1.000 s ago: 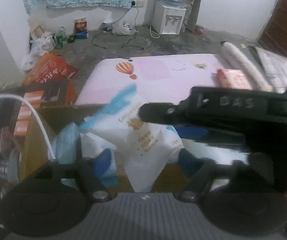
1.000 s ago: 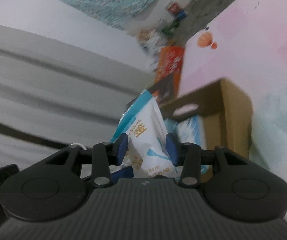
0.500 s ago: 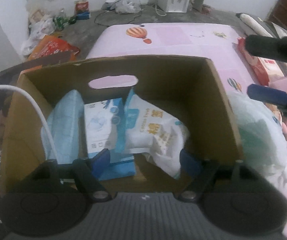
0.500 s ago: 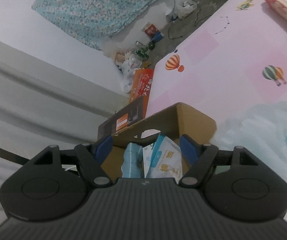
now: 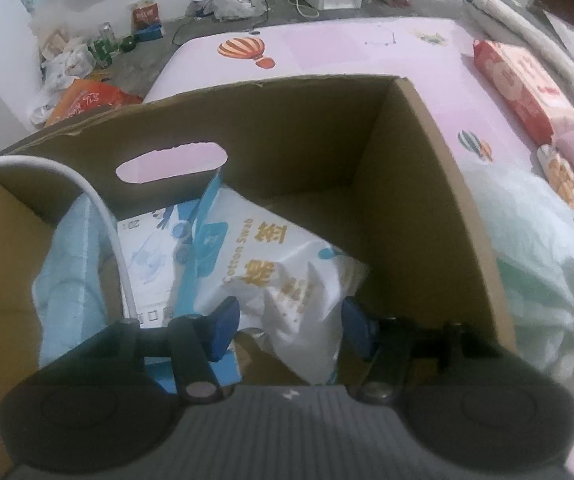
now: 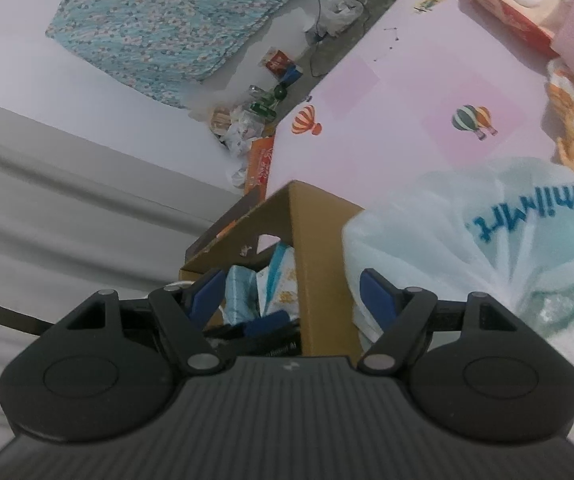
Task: Organize soft objects
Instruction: 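Move both grippers back over the mat toward the pink sponge cloth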
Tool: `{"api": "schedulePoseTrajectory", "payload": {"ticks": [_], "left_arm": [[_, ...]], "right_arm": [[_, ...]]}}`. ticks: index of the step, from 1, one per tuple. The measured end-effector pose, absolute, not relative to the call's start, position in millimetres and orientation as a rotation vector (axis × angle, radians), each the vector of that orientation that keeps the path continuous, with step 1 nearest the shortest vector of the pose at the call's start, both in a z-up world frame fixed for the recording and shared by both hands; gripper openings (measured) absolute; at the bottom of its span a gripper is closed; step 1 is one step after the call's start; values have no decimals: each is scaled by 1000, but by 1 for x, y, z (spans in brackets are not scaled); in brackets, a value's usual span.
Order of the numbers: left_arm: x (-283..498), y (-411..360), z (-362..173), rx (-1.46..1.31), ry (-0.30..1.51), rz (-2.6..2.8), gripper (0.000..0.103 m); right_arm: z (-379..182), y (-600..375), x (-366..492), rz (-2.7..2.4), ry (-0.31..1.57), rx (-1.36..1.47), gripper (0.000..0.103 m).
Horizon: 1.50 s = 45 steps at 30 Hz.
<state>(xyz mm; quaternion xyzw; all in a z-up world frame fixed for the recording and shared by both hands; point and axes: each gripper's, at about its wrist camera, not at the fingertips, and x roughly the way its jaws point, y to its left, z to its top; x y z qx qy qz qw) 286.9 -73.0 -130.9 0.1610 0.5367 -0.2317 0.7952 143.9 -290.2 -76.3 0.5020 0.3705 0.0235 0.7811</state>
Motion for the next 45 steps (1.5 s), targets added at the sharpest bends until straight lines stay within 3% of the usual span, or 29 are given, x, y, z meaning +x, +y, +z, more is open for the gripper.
{"api": "schedulePoseTrajectory", "payload": {"ticks": [3,7,11,15,25,27,36,45], "left_arm": [[285,-72,-130,317,1146,-485,59],[280,-64,-117,286,1131,-459,72],[273,-50,-88,257,1107,-417,73],[256,-41,-49,236,1041,-362,82],[191,-85,18,215,960,-392,86],[174,-102,21,215,969,-427,88],[102,-174,1,261,1060,-532,88],[49,-242,-37,311,1122,-625,88]], "right_arm": [[-82,-292,134,40,806,1099,74],[-86,-297,122,26,804,1122,74],[-84,-303,110,29,797,1131,75],[-81,-308,95,44,805,1133,82],[-80,-344,39,48,844,1127,96],[-80,-356,22,31,862,1116,102],[-93,-420,-65,-81,977,1058,102],[-110,-481,-97,-120,922,1179,102]]}}
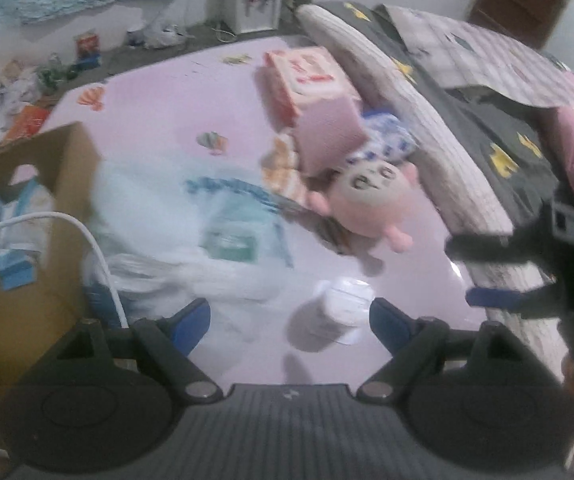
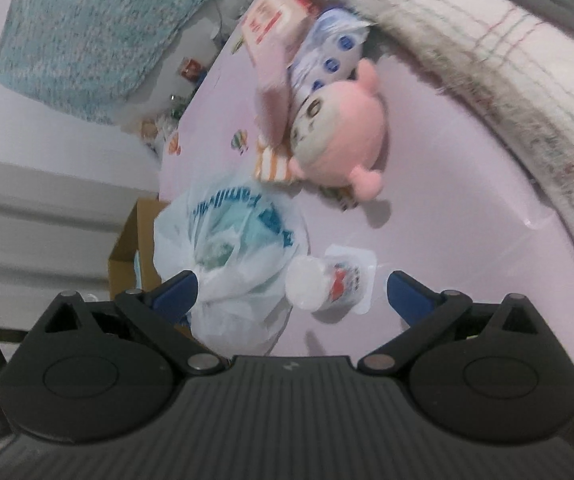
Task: Organize soft objects
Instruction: 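Move both grippers back over the mat toward the pink sponge cloth, then grasp the pink sponge cloth with both grippers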
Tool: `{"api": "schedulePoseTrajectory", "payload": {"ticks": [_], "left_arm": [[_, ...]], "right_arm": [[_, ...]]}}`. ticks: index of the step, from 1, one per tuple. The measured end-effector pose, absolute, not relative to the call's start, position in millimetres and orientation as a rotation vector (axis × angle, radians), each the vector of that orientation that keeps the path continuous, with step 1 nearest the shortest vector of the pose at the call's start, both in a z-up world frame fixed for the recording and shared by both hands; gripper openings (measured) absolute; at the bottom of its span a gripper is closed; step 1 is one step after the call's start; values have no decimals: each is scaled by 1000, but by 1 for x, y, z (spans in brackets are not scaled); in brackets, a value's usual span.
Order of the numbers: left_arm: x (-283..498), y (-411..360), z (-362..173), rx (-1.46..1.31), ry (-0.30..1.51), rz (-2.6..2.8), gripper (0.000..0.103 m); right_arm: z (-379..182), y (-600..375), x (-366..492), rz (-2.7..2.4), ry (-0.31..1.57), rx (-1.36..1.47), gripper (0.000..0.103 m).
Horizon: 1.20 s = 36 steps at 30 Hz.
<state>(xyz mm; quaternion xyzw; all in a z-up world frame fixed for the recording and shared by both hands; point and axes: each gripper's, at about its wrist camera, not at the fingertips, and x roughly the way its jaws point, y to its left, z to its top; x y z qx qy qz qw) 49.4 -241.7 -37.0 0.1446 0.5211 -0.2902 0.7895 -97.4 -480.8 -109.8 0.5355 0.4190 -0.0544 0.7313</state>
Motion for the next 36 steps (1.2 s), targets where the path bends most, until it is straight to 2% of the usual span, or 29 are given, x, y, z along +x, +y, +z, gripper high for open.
{"api": "schedulePoseTrajectory", "payload": {"ticks": [9,14,17,20,29,33,36], "left_arm": [[60,-292,-52,314,1053,-572,88],[96,-319,-58,261,1016,-554,87],[121,-331,-69,204,1035,-548,80],[144,-340,-80,145,1072,-571,80],[185,-359,-116,87,1177,-647,88],[199,-361,-127,26,1227,-659,89],[203,-364,-130,10,1235,-663,89]], "right_arm": [[-104,-524,-76,-86,879,1141,102],[-91,-551,-31,-46,827,1086,102],[-90,-564,5,-29,816,1080,101],[-97,-572,41,-23,842,1090,100],[-137,-576,105,-59,1015,1136,81],[-147,-573,114,-72,1050,1128,72],[-154,-569,117,-72,1056,1131,58]]}}
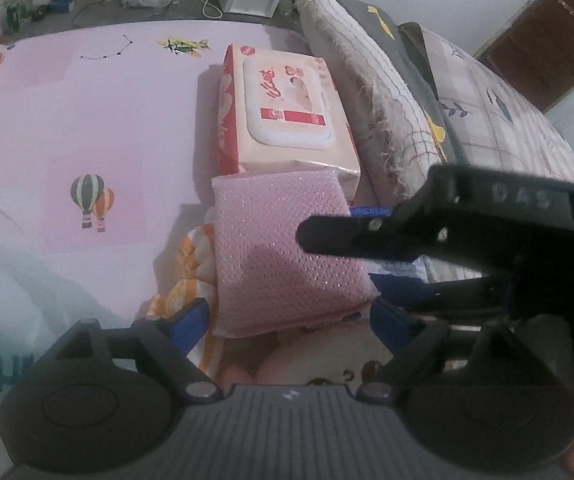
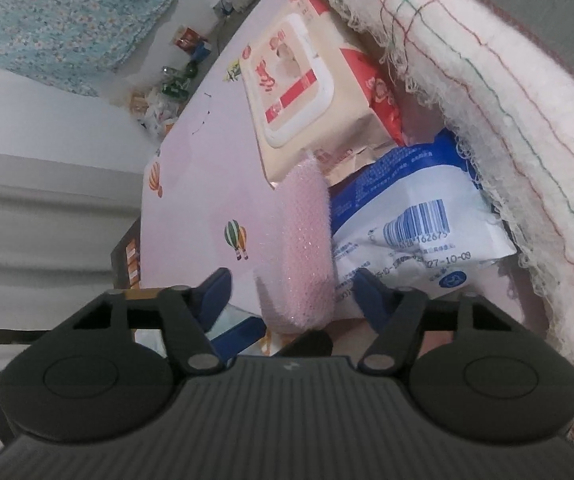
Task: Organize soft objects
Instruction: 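Grasp the pink sponge cloth with both grippers, then carry the pink sponge cloth into the cardboard box and open both grippers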
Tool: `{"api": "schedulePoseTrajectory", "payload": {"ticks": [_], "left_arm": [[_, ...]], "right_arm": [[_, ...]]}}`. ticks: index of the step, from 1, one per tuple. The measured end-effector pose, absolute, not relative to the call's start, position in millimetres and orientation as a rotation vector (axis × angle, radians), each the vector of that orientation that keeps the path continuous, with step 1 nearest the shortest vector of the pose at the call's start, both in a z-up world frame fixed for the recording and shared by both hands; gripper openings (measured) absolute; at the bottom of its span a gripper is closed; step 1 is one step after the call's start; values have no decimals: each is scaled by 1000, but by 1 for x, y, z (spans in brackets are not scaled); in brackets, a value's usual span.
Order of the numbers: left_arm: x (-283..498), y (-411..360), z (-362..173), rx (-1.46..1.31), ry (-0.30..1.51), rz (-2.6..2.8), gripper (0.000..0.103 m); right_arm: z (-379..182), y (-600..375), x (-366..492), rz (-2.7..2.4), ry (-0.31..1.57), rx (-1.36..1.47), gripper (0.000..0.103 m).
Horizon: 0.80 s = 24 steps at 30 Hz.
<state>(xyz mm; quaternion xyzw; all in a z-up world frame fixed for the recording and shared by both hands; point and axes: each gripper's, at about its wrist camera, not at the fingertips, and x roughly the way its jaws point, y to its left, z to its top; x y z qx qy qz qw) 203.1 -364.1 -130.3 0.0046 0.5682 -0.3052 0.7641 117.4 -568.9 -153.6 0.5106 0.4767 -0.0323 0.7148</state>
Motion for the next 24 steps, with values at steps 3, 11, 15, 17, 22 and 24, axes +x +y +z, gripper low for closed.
{"api": "schedulePoseTrajectory", "payload": {"ticks": [3,11,15,17,22,24], "left_arm": [[202,-367,-129,13,1220,-672,87],[189,-364,-108,10,1181,-706,84],[176,-354,-84,12,1140,-724,84],[168,-345,-68,27,1116,-729,84],[151,-301,-32,80,1065,-698,84],[151,-273,-22,84,1064,-670,84]], "right_arm": [[-160,-567,117,-71,1051,1150,42],[-149,-569,104,-48,998,1144,30],[-126,-565,89,-21,956,1129,30],[-111,-560,79,0,929,1130,30],[-81,-527,66,55,892,1143,29],[-71,-505,67,93,886,1147,29]]}}
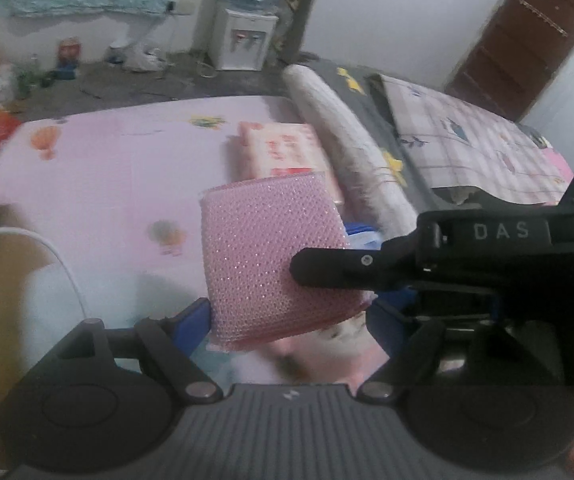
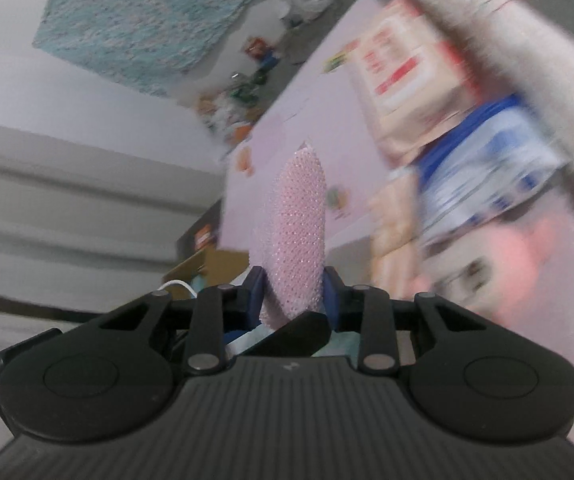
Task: Organize soft objects
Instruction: 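Carry the pink sponge cloth into the cardboard box and open both grippers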
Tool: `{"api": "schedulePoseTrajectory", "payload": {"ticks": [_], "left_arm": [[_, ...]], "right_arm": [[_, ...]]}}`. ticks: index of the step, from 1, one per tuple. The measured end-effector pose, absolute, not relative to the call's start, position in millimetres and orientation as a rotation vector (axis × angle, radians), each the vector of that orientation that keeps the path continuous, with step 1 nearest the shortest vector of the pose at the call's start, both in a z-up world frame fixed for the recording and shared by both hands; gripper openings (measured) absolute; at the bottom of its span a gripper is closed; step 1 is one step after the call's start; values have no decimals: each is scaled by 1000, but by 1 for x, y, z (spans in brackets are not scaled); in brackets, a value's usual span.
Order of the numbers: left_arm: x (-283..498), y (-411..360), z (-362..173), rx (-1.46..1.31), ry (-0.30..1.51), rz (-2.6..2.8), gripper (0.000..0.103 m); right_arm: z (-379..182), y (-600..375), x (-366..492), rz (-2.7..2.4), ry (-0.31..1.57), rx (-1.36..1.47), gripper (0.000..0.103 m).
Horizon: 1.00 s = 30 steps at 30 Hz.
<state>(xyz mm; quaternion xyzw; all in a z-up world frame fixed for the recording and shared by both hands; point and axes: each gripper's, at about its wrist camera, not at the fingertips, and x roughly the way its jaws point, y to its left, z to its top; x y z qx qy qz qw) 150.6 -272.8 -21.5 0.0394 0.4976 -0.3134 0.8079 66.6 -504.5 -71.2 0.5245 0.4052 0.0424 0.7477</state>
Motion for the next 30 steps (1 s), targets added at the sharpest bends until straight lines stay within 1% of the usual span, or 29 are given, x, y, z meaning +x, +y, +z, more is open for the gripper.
{"api": "schedulePoseTrajectory", "payload": {"ticks": [3,9,12,16,22,30], "left_arm": [[154,-219,-8,81,1072,-607,84],[165,-106,3,82,1097,-440,84],[175,-51,0,81,1115,-364,85],[197,9,-18,75,1155,-292,84],[220,53,-58,163,1201,-280,85],[219,83,-83,247,1246,-248,85]], "right_arm": [[-62,-459,77,168,895,1167,29],[-61,-347,113,302,961,1212,29],[-65,-286,135,343,1003,1227,29],[-80,-212,164,354,1075,1236,29],[-114,-141,193,284,1169,1202,29],[-155,-110,193,137,1265,1198,28]]}}
